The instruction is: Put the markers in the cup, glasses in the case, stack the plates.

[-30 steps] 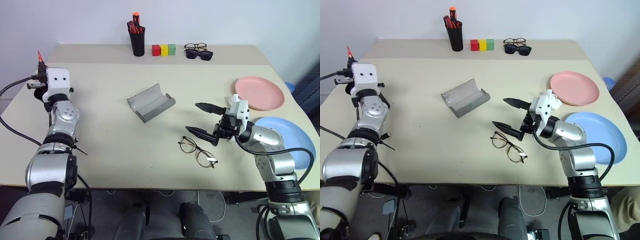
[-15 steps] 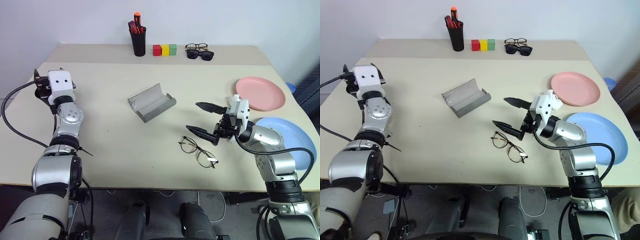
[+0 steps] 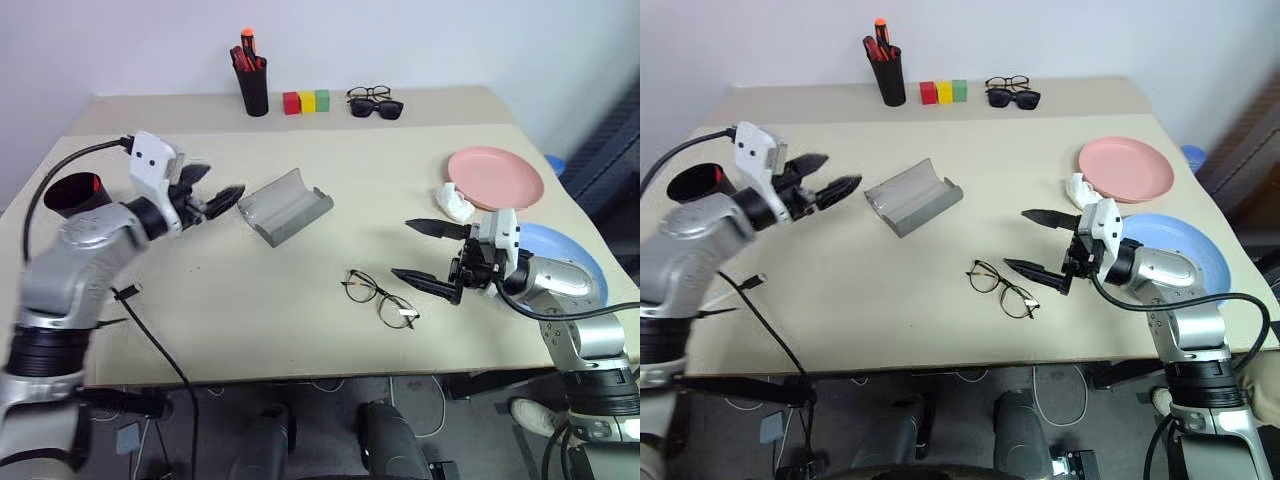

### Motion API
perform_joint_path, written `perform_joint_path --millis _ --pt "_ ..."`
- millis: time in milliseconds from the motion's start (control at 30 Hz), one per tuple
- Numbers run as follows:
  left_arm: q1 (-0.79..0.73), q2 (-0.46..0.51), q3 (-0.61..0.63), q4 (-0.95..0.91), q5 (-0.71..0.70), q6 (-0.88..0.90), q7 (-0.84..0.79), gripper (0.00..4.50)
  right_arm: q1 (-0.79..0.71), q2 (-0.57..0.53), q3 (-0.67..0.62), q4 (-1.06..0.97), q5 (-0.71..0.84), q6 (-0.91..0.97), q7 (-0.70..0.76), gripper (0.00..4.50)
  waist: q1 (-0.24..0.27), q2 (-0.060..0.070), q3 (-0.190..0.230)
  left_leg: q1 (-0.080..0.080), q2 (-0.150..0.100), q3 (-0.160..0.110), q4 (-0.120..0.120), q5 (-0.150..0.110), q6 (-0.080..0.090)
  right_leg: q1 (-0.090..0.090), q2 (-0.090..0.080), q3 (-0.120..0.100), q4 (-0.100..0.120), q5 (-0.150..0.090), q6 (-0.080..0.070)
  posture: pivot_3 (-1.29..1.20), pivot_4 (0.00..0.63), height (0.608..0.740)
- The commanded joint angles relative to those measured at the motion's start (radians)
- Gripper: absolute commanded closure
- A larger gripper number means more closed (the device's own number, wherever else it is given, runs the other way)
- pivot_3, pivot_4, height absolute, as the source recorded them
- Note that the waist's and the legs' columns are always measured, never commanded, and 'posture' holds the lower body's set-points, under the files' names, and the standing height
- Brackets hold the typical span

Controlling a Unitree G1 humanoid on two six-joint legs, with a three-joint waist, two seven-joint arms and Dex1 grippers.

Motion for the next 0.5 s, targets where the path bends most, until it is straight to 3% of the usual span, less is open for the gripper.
perform_joint_path --millis 33,133,233,400,500 --pt "0.046 0.180 0.019 0.060 0.040 0.024 -0.236 0.63 -0.029 -0.001 -0.007 0.023 0.019 -0.043 0.060 0.00 0.000 0.000 0.000 0.000 0.002 0.001 0.000 0.000 0.000 0.000 0.001 0.000 -0.001 0.000 -0.001 0.00 0.150 0.740" --pt "0.148 0.365 -0.029 0.114 0.130 -0.028 -0.448 0.63 -0.051 0.019 0.009 0.069 0.008 -0.077 0.094 0.00 0.004 0.001 0.001 -0.003 0.006 0.004 -0.002 0.000 0.000 -0.004 0.001 0.000 -0.004 0.002 -0.004 0.00 0.150 0.740" --pt "0.195 0.461 -0.060 0.204 0.208 -0.072 -0.555 0.63 -0.076 0.045 0.027 0.120 -0.011 -0.116 0.112 0.00 0.009 0.001 0.001 -0.003 0.006 0.008 -0.005 0.000 0.000 -0.006 0.001 0.004 -0.006 0.003 -0.006 0.00 0.150 0.740" --pt "0.189 0.516 -0.165 0.338 0.368 -0.165 -0.696 0.63 -0.093 0.083 0.047 0.168 -0.032 -0.158 0.120 0.00 0.014 0.001 0.001 -0.003 0.008 0.012 -0.005 0.000 0.000 -0.007 0.001 0.005 -0.005 0.002 -0.005 0.00 0.150 0.740" --pt "0.076 0.462 -0.252 0.416 0.485 -0.178 -0.709 0.63 -0.099 0.095 0.054 0.183 -0.038 -0.169 0.121 0.00 0.018 0.001 0.001 -0.003 0.009 0.015 -0.005 0.000 0.000 -0.007 0.001 0.006 -0.005 0.001 -0.003 0.00 0.150 0.740"
